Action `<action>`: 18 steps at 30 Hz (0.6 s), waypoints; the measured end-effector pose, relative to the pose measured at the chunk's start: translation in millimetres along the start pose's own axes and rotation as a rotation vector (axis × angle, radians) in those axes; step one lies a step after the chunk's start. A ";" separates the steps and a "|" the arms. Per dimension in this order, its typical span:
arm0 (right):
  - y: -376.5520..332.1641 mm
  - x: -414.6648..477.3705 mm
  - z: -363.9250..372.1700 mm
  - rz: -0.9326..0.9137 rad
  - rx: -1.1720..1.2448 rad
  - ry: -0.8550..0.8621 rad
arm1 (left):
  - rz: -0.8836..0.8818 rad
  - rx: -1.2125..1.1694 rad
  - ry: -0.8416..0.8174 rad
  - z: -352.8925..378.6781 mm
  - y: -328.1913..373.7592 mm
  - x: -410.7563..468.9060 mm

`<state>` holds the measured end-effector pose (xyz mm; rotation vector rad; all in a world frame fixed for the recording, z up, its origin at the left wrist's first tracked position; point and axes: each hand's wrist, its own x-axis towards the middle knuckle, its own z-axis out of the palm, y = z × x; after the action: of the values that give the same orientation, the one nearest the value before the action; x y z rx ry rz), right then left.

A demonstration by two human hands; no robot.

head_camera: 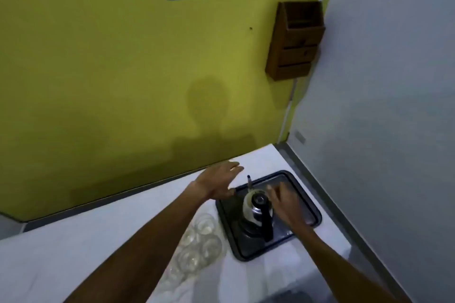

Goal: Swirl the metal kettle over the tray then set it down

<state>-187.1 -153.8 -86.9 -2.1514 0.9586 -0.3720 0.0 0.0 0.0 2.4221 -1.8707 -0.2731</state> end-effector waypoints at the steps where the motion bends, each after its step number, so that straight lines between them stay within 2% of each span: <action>1: 11.6 -7.8 5.3 0.052 0.049 0.019 | 0.065 0.010 -0.045 13.4 11.2 12.7; 4: 46.3 -28.1 26.9 0.207 0.162 0.038 | 0.198 0.041 -0.166 46.5 42.8 41.2; 9: 63.9 -46.3 50.5 0.258 0.371 0.154 | 0.273 0.096 -0.238 81.7 51.4 81.6; 13: 64.0 -53.2 62.7 0.369 0.545 0.161 | 0.200 -0.042 -0.325 89.9 45.3 90.5; 18: 65.9 -49.8 74.9 0.428 0.713 0.125 | 0.107 -0.189 -0.289 99.2 40.8 85.7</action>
<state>-216.3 -108.5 -184.5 -1.2593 1.1143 -0.5391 -36.0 -87.8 -99.2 2.2466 -1.9698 -0.7910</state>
